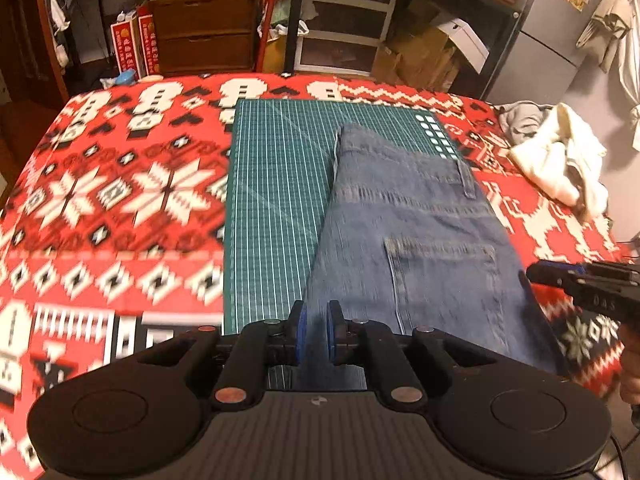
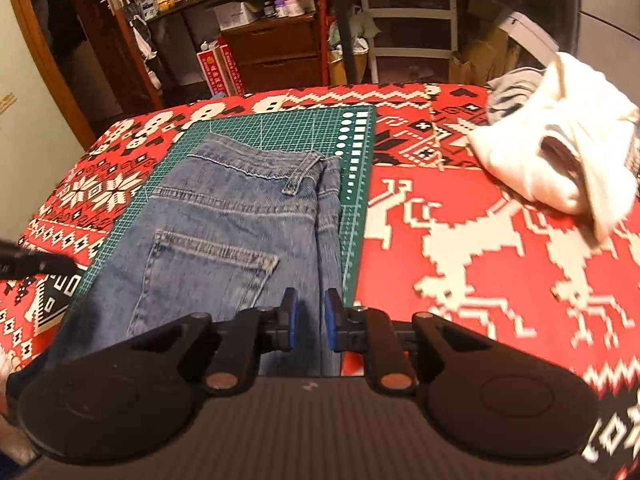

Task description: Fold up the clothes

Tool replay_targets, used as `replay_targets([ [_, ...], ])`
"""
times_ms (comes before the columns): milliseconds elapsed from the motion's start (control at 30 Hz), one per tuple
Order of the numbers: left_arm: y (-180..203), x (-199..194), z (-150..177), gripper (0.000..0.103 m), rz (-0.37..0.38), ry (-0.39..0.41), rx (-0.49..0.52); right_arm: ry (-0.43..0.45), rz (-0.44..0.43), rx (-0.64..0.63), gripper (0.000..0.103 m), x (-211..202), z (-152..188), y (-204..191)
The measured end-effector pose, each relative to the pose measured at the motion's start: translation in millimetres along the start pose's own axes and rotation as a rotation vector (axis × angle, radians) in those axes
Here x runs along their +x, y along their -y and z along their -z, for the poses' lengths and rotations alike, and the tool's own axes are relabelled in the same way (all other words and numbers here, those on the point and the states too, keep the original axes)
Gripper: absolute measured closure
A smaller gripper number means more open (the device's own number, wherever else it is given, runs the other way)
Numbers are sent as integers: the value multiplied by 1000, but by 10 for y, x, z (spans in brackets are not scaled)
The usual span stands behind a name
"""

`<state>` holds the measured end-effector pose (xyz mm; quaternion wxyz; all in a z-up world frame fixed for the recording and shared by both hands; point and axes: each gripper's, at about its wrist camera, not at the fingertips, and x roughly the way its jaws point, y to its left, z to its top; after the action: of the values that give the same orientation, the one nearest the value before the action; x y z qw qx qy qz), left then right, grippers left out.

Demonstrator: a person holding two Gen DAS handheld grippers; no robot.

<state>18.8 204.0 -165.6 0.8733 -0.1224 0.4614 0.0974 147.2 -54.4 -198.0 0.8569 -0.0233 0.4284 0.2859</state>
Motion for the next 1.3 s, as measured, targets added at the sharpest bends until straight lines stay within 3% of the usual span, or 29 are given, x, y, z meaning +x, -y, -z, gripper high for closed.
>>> replay_targets([
  [333,39,466,-251,93,28,-45,-25,-29,-46,29,82,476,-323,51],
  [467,57,506,-263,89,37,-42,-19,-8,-42,47,101,489,-341,13],
  [667,161,299,-247,89,140,17,39,75,-40,95,102,153,-324,16],
  [767,227,410,-235,89,105,2,67,35,9,73,102,301,-285,38],
  [867,150,514,-244,89,118,-34,8,-11,53,49,102,488,-221,41],
  [1033,4,378,-284,89,89,26,-42,8,80,12,102,480,-151,-4],
  [1167,-123,492,-399,90,93,20,-111,25,85,33,102,409,-198,-5],
  [1300,-54,643,-469,90,112,-18,-115,20,99,55,102,425,-186,14],
])
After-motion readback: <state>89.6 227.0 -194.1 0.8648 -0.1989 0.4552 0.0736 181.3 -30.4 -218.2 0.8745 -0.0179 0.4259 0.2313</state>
